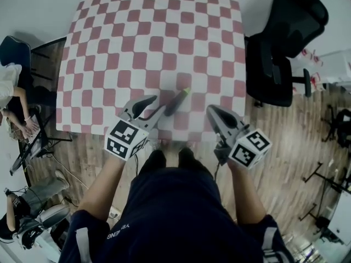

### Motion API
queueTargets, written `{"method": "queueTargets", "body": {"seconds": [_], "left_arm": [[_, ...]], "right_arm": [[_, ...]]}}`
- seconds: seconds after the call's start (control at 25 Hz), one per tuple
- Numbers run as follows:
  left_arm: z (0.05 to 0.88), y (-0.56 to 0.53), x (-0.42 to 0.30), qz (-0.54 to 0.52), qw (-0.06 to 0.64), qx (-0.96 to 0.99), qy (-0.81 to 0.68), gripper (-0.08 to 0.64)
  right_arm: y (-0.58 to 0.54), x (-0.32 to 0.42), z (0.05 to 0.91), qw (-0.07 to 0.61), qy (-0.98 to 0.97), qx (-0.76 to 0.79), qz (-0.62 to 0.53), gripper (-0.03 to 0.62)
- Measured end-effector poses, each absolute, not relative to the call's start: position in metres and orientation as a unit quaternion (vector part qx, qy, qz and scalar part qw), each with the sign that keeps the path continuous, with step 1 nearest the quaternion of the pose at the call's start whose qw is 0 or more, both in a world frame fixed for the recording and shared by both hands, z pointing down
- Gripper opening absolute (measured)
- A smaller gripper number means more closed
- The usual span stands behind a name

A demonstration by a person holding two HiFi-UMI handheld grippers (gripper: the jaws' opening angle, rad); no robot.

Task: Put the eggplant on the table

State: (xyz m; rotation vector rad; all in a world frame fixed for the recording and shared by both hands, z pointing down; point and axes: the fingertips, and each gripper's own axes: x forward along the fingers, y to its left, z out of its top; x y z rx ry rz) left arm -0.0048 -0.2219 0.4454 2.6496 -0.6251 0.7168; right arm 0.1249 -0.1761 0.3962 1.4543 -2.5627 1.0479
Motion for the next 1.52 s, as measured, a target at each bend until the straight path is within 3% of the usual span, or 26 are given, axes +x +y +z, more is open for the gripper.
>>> {"method": "queueTargets", "body": {"seconds": [0.6,1.52], "left_arm": [[0.337,-0.210,-0.013,0.142,0.089,0.962,-0.213,0.049],[0.330,-0.208,-0.029,0.124,0.092,0.964,-0.216,0.032]], "right_arm": [[-0.183,0.090,0.329,-0.014,-0.848,0.460,0.261,0.017],[-0.173,0.069,0.324,-0.001,-0.854,0.455,0.254,0.015]]}}
